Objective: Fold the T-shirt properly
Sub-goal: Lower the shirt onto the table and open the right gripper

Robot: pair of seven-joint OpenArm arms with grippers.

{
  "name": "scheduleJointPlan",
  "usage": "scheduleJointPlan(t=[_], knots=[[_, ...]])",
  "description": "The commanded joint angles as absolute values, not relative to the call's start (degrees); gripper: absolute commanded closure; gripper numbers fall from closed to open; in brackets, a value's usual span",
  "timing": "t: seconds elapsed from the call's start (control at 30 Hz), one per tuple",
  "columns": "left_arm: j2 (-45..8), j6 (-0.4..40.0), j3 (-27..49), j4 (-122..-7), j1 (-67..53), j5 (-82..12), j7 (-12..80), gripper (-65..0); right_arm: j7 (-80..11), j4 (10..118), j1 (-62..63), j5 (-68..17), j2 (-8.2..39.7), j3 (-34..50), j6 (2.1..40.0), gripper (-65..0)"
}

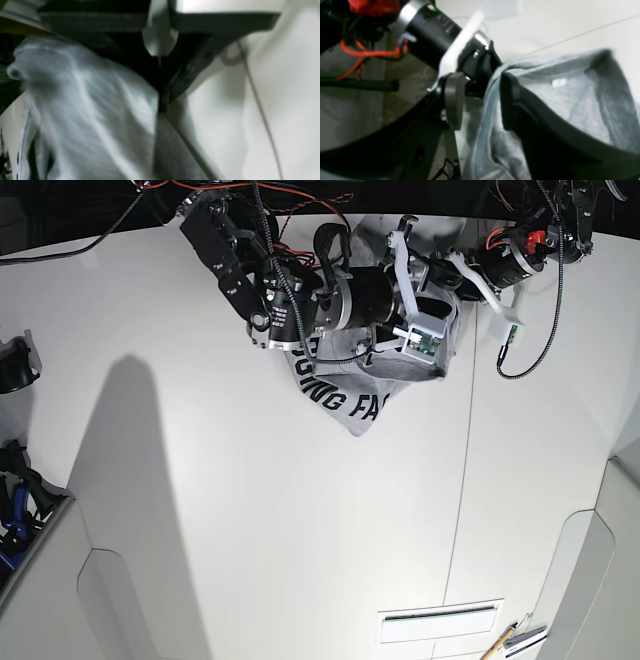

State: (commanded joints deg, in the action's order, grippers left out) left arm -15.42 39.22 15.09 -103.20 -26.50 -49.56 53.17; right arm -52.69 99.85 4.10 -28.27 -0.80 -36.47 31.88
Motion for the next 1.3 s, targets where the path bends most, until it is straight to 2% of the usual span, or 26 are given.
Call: scheduleJointPlan(t=[0.2, 0.5, 0.53, 0.57, 0.6, 0.63, 0.77, 0.87, 1.13, 1.3], knots=[[-15.4, 39.2, 22.5, -107.8, -26.5, -51.8, 56.1, 0.0, -52.6, 100.2, 4.1, -29.8, -0.8, -33.2, 31.9, -24.0], [-15.4, 39.3, 33.8, -109.1, -26.5, -59.9, 59.5, 0.0, -57.2, 103.6, 4.0, -30.0, -0.8, -19.7, 31.7, -23.9], [-15.4, 39.3, 34.4, -109.1, -26.5, -60.1, 59.5, 0.0, -57.9, 103.6, 3.9, -30.0, -0.8, -18.4, 31.7, -22.2], [-15.4, 39.6, 34.8, -109.1, -26.5, -60.6, 59.4, 0.0, -58.3, 103.6, 3.4, -30.0, -0.8, -17.3, 31.8, -17.2], [-15.4, 40.0, 35.1, -109.1, -26.5, -61.1, 59.4, 0.0, -58.3, 103.5, 2.9, -30.0, -0.6, -16.7, 31.8, -9.2], [-15.4, 40.0, 35.3, -109.1, -26.5, -61.6, 59.4, 0.0, -58.2, 103.4, 2.3, -30.0, -0.4, -16.6, 31.8, 0.0], [-15.4, 40.0, 35.3, -109.1, -26.5, -62.3, 59.6, 0.0, -56.0, 102.8, -1.7, -30.3, 0.1, -17.5, 31.8, 0.0], [-15.4, 40.0, 35.3, -109.1, -26.5, -62.4, 59.6, 0.0, -56.0, 102.7, -4.8, -33.8, 0.1, -19.4, 32.4, 0.0], [-15.5, 40.0, 35.3, -109.1, -26.5, -62.4, 59.5, 0.0, -56.8, 102.8, -9.0, -33.2, 0.3, -32.9, 33.3, 0.0], [-18.3, 40.0, 35.3, -109.3, -26.5, -63.9, 59.7, 0.0, -56.3, 103.0, -7.7, -32.4, 0.3, -32.4, 33.2, 0.0]])
